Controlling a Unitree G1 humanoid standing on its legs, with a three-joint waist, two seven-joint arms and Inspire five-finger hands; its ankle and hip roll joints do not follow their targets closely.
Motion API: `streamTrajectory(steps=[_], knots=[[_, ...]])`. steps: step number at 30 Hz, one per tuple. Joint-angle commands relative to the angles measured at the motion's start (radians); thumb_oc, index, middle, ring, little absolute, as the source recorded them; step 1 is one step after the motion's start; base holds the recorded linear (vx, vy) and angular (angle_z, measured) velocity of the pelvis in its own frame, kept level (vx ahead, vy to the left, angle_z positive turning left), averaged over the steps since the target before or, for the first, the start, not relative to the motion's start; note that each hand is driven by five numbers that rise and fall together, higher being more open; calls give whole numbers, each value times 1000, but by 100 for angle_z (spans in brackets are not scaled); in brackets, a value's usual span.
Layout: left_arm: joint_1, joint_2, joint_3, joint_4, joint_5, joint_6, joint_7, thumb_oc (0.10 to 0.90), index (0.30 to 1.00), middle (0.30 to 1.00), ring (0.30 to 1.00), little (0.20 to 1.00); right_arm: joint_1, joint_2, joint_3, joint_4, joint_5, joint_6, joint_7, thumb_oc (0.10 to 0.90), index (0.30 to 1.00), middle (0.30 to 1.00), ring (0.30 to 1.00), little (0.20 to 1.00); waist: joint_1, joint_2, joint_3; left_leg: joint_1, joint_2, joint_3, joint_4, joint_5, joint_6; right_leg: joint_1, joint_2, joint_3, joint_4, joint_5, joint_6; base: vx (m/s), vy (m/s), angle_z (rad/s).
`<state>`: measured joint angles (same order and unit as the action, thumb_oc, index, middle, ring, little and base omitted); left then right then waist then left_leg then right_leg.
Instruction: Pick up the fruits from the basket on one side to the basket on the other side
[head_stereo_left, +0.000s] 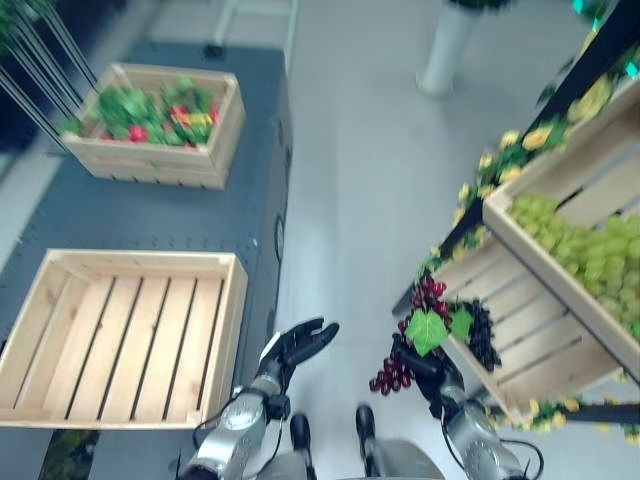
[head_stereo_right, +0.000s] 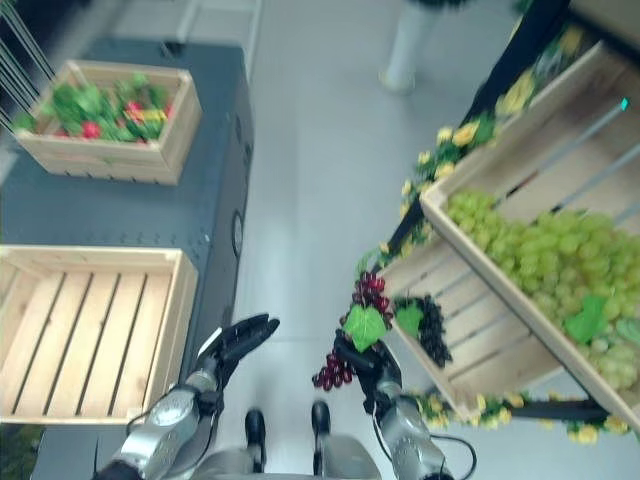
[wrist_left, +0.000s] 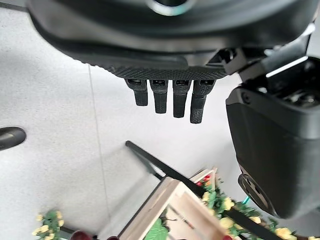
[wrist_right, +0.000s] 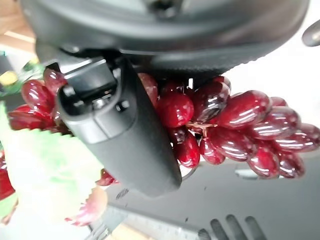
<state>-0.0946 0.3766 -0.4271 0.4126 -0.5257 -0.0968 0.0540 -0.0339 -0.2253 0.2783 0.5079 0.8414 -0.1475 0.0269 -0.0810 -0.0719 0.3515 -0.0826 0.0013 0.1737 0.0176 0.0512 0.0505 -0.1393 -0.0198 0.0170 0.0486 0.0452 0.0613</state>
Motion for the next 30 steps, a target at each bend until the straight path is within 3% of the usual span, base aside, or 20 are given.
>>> streamTrajectory(steps=[1,13,21,27,30], knots=[[-76,-12,-5,-69,-19,-121,15,800,900,900,900,900,-66,-48,-56,-138,26,-159,-9,400,300,300,300,300,-12,29,45,-106,-12,-26,250,-175,-3,-79,18,-42,240,-104,-21,-118,-22,1],[-138,22,-22,-76,-21,-110,-18,800,900,900,900,900,-150,-217,-203,-140,-74,-207,-159,400,300,300,300,300,-15,23,144,-350,-23,-47,560,-285,-2,-300,15,-82,511,-187,-57,-87,-27,2],[-161,45,-43,-106,-21,-90,-36,800,900,900,900,900,-228,-326,-300,-125,-114,-179,-291,400,300,300,300,300,-14,18,168,-461,-22,-60,688,-335,8,-396,14,-100,619,-215,-69,-39,-23,4],[-172,78,-43,-118,-5,-66,-50,800,900,900,900,900,-255,-405,-338,-119,-146,-148,-328,400,300,300,300,300,-3,-14,168,-534,-10,-74,789,-377,16,-456,19,-119,710,-240,-79,-16,-66,-1],[-171,106,-29,-124,13,-46,-61,800,900,900,900,900,-246,-443,-361,-95,-95,-127,-330,400,300,300,300,300,12,-40,166,-569,-7,-89,838,-392,17,-476,25,-131,746,-246,-82,-7,-145,7]])
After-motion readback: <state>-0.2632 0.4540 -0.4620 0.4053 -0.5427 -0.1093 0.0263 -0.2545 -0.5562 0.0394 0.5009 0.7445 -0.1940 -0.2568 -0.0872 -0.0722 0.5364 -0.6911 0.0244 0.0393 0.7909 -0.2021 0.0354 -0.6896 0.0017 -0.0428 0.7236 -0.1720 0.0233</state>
